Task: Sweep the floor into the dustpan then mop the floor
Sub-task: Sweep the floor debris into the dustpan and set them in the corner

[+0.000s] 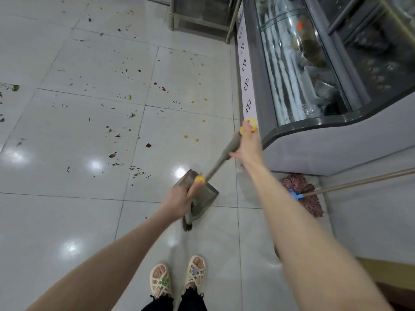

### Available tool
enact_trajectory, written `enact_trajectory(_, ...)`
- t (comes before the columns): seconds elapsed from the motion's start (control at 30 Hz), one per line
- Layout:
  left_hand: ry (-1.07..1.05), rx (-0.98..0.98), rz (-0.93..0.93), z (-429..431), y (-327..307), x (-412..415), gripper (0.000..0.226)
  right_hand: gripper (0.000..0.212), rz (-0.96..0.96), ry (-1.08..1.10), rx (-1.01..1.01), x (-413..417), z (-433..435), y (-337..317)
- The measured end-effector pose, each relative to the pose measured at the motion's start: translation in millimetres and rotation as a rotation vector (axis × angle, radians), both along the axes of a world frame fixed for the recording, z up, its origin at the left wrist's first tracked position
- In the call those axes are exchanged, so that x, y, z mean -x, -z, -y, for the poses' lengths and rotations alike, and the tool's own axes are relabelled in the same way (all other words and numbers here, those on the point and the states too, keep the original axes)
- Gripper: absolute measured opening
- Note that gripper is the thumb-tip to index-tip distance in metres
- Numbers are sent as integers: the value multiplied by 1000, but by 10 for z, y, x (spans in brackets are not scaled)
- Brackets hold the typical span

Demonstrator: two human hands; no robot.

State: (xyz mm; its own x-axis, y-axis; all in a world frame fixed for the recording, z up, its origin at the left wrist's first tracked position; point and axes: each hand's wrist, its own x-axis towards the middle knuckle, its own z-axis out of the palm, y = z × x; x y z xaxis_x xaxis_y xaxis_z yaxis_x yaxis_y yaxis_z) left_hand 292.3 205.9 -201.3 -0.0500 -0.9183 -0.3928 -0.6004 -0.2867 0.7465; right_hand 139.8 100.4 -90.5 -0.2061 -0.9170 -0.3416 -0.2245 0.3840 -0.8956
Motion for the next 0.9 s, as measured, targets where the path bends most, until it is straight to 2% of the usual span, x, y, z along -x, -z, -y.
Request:
enact_trajectory(0.07, -3, -13, 9, -115, 9, -59, 72, 40, -13, -13, 1, 165, 31, 44)
enact_trajectory(0.27, 1, -66, 30, -24, -65, 2, 77, 30, -73, -171, 33, -88, -57, 55)
enact_trajectory(0.37, 7, -119, 44, -77, -119, -66, 71, 34, -172, -211, 53, -58, -157, 68)
enact_trajectory(0.47, 25, -205, 32, -72, -175, -67, 76, 37, -146, -218, 58, -40, -259, 79)
enact_trajectory(0.57, 16, -328, -124, -23, -245, -62, 78, 39, -141, -217, 63, -28, -322, 44)
enact_trajectory(0.67, -20, -458, -363, 7, -322, -82, 58, 42, -167, -207, 98, -32, -410, 5)
enact_trajectory(0.77, -9, -488, -395, -104, -314, -5, 61, 36, -173, -183, 131, -17, -456, -72)
enact_trajectory(0.9, -146, -437, -359, -348, -270, 195, 72, 35, -159, -183, 167, 93, -484, -197)
